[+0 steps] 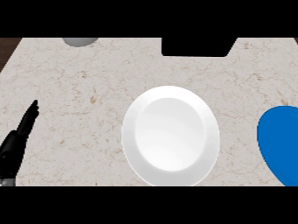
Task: Pick the sweet potato from the plate and place it in the plate
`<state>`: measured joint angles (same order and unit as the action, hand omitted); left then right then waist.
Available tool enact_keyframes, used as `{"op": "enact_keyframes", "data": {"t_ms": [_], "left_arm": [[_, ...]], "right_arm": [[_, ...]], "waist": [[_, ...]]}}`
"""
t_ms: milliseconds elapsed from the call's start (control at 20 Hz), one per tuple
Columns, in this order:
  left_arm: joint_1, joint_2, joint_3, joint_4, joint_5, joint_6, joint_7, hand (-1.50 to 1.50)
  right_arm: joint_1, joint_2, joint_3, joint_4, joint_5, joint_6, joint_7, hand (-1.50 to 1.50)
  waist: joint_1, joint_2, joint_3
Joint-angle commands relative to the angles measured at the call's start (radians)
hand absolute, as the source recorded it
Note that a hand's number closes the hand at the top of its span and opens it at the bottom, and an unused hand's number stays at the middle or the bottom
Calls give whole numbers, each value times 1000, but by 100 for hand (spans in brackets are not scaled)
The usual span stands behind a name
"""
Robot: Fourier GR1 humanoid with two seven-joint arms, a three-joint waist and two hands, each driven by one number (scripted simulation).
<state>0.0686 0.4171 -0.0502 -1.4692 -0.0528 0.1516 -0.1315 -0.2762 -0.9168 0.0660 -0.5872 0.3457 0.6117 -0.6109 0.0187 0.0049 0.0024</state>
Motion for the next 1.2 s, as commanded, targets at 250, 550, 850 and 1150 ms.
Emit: {"op": "enact_keyframes", "data": {"t_ms": [250,550,850,1150], "left_arm": [[-15,-1,27,19,-14,-10,2,0],[32,16,70,-11,13,-47,-24,0],[17,-37,50,12,-34,-12,-7,0],[67,0,82,-17,-11,-23,10,0]], "right_arm": [[-16,71,29,41,-19,76,-148,150],[-66,59,45,106,0,44,-198,150],[36,141,9,18,-23,-249,46,150],[102,116,-38,17,47,-674,324,150]], "waist": [[-15,-3,-2],[-2,-2,-1],[-37,-11,-5],[-89,-33,-14]]}}
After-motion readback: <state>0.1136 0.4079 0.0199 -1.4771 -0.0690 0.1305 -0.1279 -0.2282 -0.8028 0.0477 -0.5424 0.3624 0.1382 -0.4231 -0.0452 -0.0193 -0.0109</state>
